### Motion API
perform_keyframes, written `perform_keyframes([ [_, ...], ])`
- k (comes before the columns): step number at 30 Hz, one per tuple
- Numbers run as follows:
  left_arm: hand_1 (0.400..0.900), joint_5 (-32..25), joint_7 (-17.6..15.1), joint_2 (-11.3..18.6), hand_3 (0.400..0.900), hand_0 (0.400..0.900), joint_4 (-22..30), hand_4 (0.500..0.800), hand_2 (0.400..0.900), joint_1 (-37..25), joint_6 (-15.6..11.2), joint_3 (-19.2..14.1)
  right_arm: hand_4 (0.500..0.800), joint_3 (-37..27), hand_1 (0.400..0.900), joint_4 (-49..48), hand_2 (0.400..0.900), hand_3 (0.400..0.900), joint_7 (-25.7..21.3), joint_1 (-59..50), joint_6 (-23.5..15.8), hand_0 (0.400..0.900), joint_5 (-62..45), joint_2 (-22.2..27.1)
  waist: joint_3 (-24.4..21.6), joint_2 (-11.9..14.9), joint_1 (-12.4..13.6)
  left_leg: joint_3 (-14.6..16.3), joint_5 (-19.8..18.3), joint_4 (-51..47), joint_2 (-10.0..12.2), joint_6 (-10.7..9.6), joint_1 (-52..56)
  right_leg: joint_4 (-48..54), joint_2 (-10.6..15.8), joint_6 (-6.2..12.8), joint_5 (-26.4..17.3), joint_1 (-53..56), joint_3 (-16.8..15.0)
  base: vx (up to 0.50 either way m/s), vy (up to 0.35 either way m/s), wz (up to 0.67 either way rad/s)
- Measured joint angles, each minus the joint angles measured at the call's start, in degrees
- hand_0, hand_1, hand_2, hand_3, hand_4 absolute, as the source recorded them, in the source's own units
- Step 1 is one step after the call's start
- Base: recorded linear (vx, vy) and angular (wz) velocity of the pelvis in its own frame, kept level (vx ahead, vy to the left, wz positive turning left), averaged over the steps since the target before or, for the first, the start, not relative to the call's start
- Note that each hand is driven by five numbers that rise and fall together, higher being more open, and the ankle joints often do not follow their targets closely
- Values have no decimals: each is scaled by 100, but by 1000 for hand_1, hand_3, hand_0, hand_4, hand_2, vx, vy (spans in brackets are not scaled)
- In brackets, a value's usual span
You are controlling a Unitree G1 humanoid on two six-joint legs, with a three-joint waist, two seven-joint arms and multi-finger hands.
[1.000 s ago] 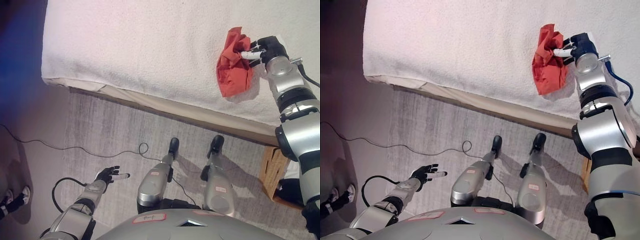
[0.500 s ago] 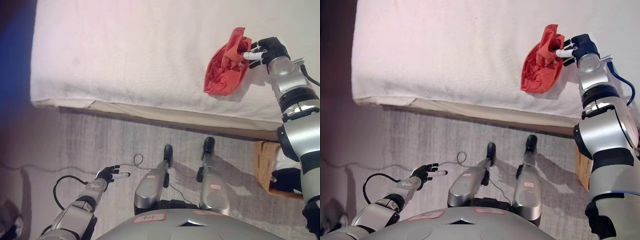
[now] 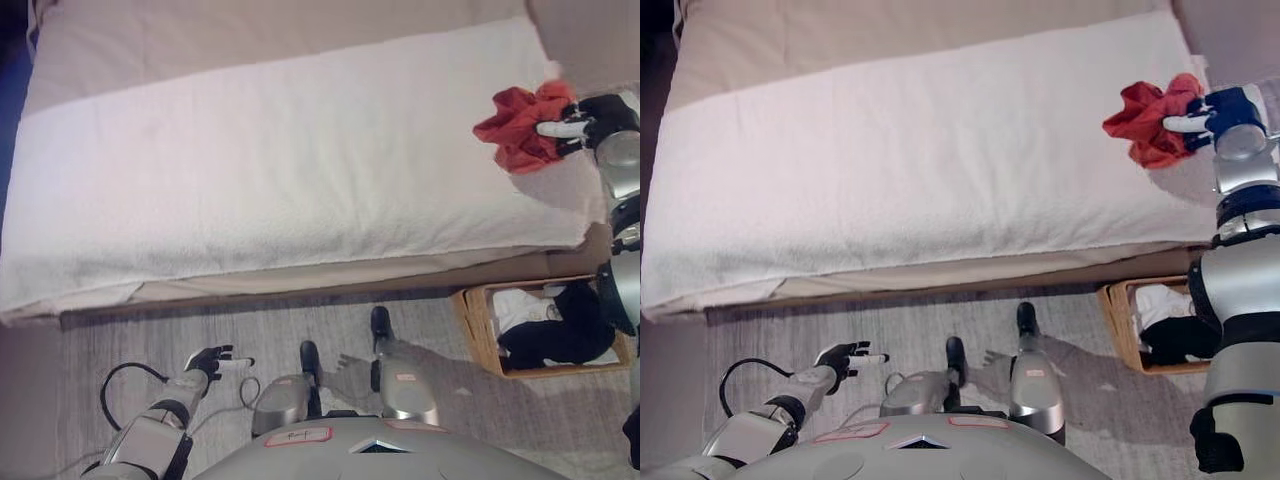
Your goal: Put the clothes on the bed into the basket.
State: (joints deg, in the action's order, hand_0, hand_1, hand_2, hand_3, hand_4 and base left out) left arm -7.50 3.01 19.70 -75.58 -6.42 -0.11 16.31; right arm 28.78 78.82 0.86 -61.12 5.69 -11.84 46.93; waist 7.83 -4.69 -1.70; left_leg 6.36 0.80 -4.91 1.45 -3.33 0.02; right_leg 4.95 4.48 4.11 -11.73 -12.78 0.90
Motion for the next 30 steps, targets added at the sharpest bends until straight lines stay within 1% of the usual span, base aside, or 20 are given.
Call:
perform_keyframes([
  [1, 900, 8, 2, 0, 900, 900, -8, 800, 900, 16, 3, -1, 500, 0, 400, 14, 400, 400, 30, 55, 2, 400, 57, 107, -37, 11, -62, 64, -21, 3, -2, -4, 42, 0, -15, 1, -1, 6, -67, 8, -22, -22],
  [2, 900, 20, 3, 1, 900, 900, -12, 800, 900, 43, 6, -1, 500, 0, 400, 23, 400, 400, 76, 105, 3, 400, 119, 208, -53, 9, -65, 95, -33, -1, -3, -3, 78, -1, -17, 2, -2, 35, -94, 6, -17, -22],
  [4, 900, 50, 13, -1, 900, 900, -45, 800, 900, 86, 9, -8, 500, -2, 400, 61, 400, 400, 115, 255, 3, 400, 156, 419, -134, 25, -197, 161, -67, -36, -2, -6, 131, 0, -35, 4, 0, 59, -155, 1, -11, -15],
  [5, 900, 55, 17, 0, 900, 900, -49, 800, 900, 120, 7, -9, 500, -12, 400, 65, 400, 400, 115, 327, 4, 400, 179, 508, -182, 32, -179, 193, -75, -41, 0, -7, 144, 0, -43, 4, 0, 61, -186, -19, -17, -14],
  [7, 900, 73, 38, 0, 900, 900, -59, 800, 900, 195, 7, -13, 500, -136, 400, 115, 400, 400, 138, 483, 1, 400, 207, 649, -279, 46, -280, 226, -88, -42, 10, -7, 173, 1, -60, 5, 1, 78, -214, -22, -18, -16],
  [11, 900, 124, 83, -1, 900, 900, -85, 800, 900, 236, 8, -13, 500, -477, 400, 284, 400, 400, 146, 785, 2, 400, 236, 914, -340, 76, -308, 338, -117, -43, 16, -1, 277, 3, -89, 5, 6, 125, -290, -20, -12, -8],
  [12, 900, 170, 93, -2, 900, 900, -87, 800, 900, 233, 11, -13, 500, -518, 400, 301, 400, 400, 148, 889, -2, 400, 244, 978, -350, 83, -349, 358, -122, -42, 12, 4, 291, 3, -93, 5, 6, 125, -345, -30, -12, -11],
  [15, 900, 221, 117, 2, 900, 900, -99, 800, 900, 292, 20, -26, 500, -727, 400, 404, 400, 400, 164, 1194, -1, 400, 253, 1050, -407, 85, -452, 369, -131, -43, 5, 16, 311, 2, -94, -7, 15, 137, -361, -9, -1, -15],
  [18, 900, 220, 119, 3, 900, 900, -102, 800, 900, 314, 21, -30, 500, -905, 400, 487, 400, 400, 207, 1552, 4, 400, 271, 1154, -436, 78, -451, 387, -137, -43, -5, 25, 325, 1, -94, -9, 20, 139, -389, 3, 3, -18],
  [21, 900, 222, 124, 3, 900, 900, -105, 800, 900, 401, 31, -30, 500, -1013, 400, 507, 400, 400, 230, 1793, -1, 400, 368, 1186, -442, 72, -485, 512, -171, -42, -15, 30, 377, 1, -122, -4, 19, 131, -499, 6, 10, -19],
  [24, 900, 225, 127, 3, 900, 900, -108, 800, 900, 459, 30, -30, 500, -1133, 400, 512, 400, 400, 300, 2045, 3, 400, 379, 1188, -462, 77, -590, 545, -181, -43, -22, 35, 398, 0, -129, 7, 23, 134, -516, -7, 10, -22],
  [26, 900, 247, 134, 3, 900, 900, -113, 800, 900, 473, 36, -30, 500, -1133, 400, 509, 400, 400, 331, 2141, 5, 400, 382, 1186, -461, 79, -595, 673, -205, -43, -30, 55, 450, 0, -161, 12, 22, 125, -643, -11, 8, -22],
  [30, 900, 290, 149, 4, 900, 900, -106, 800, 900, 454, 60, -30, 500, -1132, 400, 503, 400, 400, 331, 2214, 6, 400, 383, 1186, -462, 84, -614, 858, -226, -43, -57, 49, 502, -1, -177, 51, 27, 101, -785, -15, 8, -19],
])
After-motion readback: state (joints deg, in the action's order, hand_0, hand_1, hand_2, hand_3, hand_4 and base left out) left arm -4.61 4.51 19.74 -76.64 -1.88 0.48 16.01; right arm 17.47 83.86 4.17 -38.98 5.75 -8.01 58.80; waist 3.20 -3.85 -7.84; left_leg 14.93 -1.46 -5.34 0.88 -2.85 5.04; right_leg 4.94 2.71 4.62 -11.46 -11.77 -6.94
